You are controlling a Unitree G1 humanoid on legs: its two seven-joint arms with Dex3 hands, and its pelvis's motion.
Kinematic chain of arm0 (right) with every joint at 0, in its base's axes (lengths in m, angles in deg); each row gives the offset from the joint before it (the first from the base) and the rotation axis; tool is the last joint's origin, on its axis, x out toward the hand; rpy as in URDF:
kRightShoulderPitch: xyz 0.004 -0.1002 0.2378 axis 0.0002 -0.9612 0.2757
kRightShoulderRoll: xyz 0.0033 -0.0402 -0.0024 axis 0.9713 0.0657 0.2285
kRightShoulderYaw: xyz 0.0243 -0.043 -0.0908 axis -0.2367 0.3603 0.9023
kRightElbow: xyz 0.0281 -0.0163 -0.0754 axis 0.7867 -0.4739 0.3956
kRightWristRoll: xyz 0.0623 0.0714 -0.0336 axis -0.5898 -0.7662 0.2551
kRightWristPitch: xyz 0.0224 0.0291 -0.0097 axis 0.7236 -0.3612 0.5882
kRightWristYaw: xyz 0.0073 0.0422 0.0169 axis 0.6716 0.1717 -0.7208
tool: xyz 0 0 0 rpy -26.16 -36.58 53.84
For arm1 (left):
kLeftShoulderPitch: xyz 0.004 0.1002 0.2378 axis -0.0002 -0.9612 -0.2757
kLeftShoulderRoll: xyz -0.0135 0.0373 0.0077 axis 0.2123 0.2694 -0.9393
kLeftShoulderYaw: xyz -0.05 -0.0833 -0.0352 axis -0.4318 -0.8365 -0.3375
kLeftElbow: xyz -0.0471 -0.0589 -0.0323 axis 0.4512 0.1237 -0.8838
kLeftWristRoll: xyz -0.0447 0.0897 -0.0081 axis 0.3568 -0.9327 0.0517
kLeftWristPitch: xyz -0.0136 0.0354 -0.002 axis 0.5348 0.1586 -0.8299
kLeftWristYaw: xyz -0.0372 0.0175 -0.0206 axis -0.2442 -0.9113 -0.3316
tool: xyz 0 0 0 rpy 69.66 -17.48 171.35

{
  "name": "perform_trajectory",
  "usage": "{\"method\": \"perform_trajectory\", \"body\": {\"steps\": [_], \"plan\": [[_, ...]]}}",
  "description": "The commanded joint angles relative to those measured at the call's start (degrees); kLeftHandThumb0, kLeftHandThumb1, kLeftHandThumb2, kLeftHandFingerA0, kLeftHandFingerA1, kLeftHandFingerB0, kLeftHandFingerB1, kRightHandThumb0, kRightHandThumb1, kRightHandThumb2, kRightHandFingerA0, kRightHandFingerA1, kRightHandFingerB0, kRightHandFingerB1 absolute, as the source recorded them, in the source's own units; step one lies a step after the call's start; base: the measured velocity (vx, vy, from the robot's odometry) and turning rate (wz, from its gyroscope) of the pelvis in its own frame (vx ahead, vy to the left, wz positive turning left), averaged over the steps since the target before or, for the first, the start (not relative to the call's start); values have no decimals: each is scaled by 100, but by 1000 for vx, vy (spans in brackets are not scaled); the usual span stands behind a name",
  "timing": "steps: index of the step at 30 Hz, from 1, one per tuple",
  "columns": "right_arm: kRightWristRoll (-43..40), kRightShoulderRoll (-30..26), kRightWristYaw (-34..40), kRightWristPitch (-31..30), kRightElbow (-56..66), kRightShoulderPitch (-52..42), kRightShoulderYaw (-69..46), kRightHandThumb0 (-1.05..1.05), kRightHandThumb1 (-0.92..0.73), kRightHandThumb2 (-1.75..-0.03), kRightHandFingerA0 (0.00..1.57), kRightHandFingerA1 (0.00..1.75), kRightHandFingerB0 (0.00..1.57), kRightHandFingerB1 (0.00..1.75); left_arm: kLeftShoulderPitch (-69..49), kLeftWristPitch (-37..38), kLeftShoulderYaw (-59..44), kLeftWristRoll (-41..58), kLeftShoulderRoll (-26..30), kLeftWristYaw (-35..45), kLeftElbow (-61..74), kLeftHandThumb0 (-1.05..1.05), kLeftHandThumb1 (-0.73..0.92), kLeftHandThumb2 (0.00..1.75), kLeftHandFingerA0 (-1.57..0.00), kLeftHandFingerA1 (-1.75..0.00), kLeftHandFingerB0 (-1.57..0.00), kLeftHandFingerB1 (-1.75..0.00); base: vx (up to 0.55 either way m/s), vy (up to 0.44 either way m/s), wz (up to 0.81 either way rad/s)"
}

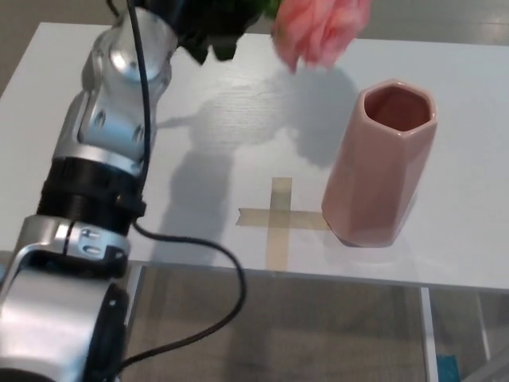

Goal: Use the left hand to pick up the rose and then lift and insert it into the pink vase.

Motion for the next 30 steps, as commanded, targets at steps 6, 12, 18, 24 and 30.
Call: {"method": "perform_trajectory", "body": {"steps": [6,12,18,24,30], "plan": [[-34,-24,13,16,-21,-89,-22,-31,-66,-59,68,50,57,44,1021,-2057,-1410,2096,-814,380,432,-23,77,67,-91,-158,-70,-118,0,0,0],[-33,-3,9,-3,-17,-82,-20,-31,-66,-59,68,50,58,44,1459,-2498,-1803,2542,-1146,256,621,-22,77,65,-94,-161,-76,-105,0,0,0],[0,4,43,-7,-24,-63,9,-31,-66,-59,68,50,57,44,1646,-2759,-1930,2656,-1288,164,764,-23,77,65,-95,-160,-79,-100,0,0,0],[21,-3,18,5,-31,-77,42,-31,-66,-59,68,49,57,43,1727,-2961,-1710,2682,-1316,208,953,-23,76,67,-90,-166,-79,-101,0,0,0],[-7,-15,24,24,-22,-90,31,-31,-66,-59,68,49,57,44,1865,-2967,-1562,2817,-1340,184,896,-23,78,63,-92,-163,-77,-101,0,0,0]]}}
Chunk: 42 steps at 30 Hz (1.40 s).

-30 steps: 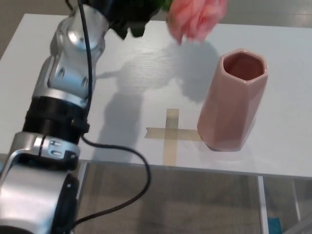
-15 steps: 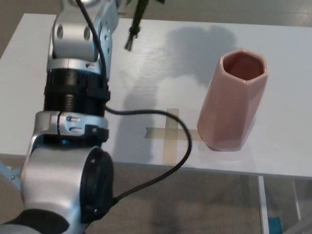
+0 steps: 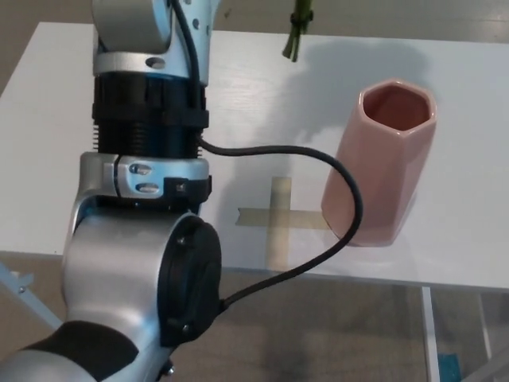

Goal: Use the left hand to pick up the rose and then lift and insert it into the pink vase.

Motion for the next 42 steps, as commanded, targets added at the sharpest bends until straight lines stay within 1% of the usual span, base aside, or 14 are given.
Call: {"method": "perform_trajectory", "body": {"steps": [1,4,5,6,10,11,14,24,31,42], "plan": [[-19,-2,24,57,-42,-253,-10,-31,-66,-59,69,50,58,44,29,-366,181,396,-215,-107,293,-22,77,64,-92,-163,-77,-101,0,0,0],[-22,-1,24,62,-37,-276,-9,-31,-66,-59,69,50,58,44,-10,-409,222,443,-225,-151,369,-22,77,64,-92,-163,-77,-101,0,0,0],[16,24,50,87,-43,-327,28,-31,-66,-59,69,50,59,44,-111,-390,340,447,-341,-129,526,-22,75,66,-88,-166,-77,-103,0,0,0],[31,30,56,83,-43,-323,46,-31,-66,-59,69,50,59,44,-128,-363,379,461,-359,-119,549,-22,75,66,-88,-166,-77,-104,0,0,0],[26,29,60,82,-41,-321,64,-31,-66,-59,69,50,59,44,-154,-364,430,515,-345,-150,589,-22,75,66,-88,-166,-77,-104,0,0,0],[62,27,99,82,-55,-305,97,-31,-66,-59,71,51,59,44,-85,-334,502,553,-460,-142,597,-22,74,68,-90,-164,-77,-106,0,0,0],[52,31,107,90,-56,-307,112,-31,-66,-59,72,51,59,44,-81,-314,551,612,-476,-157,589,-22,74,69,-91,-162,-77,-105,0,0,0],[20,43,102,55,-50,-299,121,-31,-66,-59,71,51,58,44,-49,-454,678,786,-720,-416,679,-23,76,67,-92,-158,-76,-103,0,0,0],[9,51,104,51,-52,-261,109,-31,-66,-59,70,50,58,44,49,-434,824,862,-681,-436,572,-23,76,68,-90,-158,-76,-103,0,0,0],[40,38,119,79,-33,-243,152,-33,-65,-59,69,50,58,44,115,-353,880,1010,-758,-486,483,-24,79,63,-90,-156,-76,-102,0,0,0]]}}
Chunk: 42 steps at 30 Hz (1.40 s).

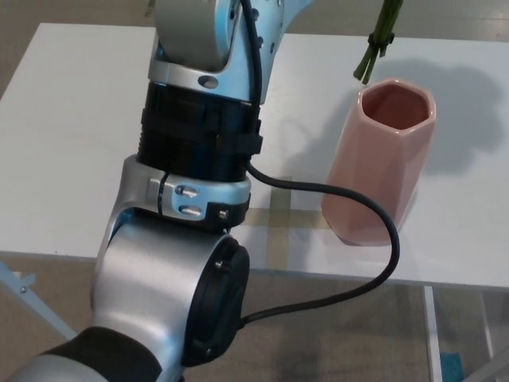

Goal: Use the left hand to pick up the rose and then lift and insert it into the pink vase.

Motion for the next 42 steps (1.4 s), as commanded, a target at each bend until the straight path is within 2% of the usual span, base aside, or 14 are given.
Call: {"method": "perform_trajectory", "body": {"steps": [1,15,36,42], "plan": [[32,18,42,24,-8,-33,27,-34,-66,-59,68,49,58,43,170,16,65,199,-303,-93,-5,-24,79,63,-90,-156,-76,-102,0,0,0],[38,17,25,3,-28,-56,117,-34,-66,-59,69,49,58,43,2,-15,381,399,-516,-152,232,-24,77,64,-88,-161,-73,-106,0,0,0],[24,14,25,-54,-22,46,149,-34,-66,-59,69,50,58,43,-414,-45,748,513,-669,-367,464,-24,78,64,-89,-160,-74,-109,0,0,0],[10,13,-8,-24,-14,74,138,-34,-66,-58,69,49,59,43,-693,26,996,448,-738,-425,511,-24,79,64,-89,-155,-73,-104,0,0,0]]}}
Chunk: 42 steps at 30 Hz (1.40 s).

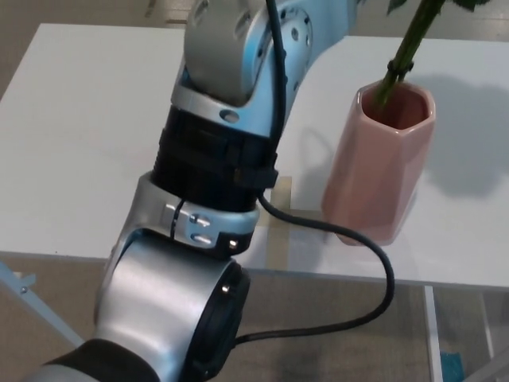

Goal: Use the left hand to pick up the rose and then lift and insert it into the pink vase.

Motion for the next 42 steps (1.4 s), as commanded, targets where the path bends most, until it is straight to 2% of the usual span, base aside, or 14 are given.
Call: {"method": "perform_trajectory", "body": {"steps": [1,23,42], "plan": [[-3,10,-43,2,-4,-25,-23,-33,-66,-58,68,49,59,43,-293,77,95,146,-708,-74,71,-24,79,63,-90,-153,-73,-103,0,0,0],[-40,33,-71,3,31,73,-52,-34,-65,-58,69,50,58,43,-587,60,188,361,-890,-364,205,-24,80,63,-89,-151,-75,-103,0,0,0],[4,10,-83,-5,52,138,3,-34,-66,-58,67,49,58,43,-1475,34,469,524,-923,-359,523,-24,81,64,-94,-148,-75,-105,0,0,0]]}}
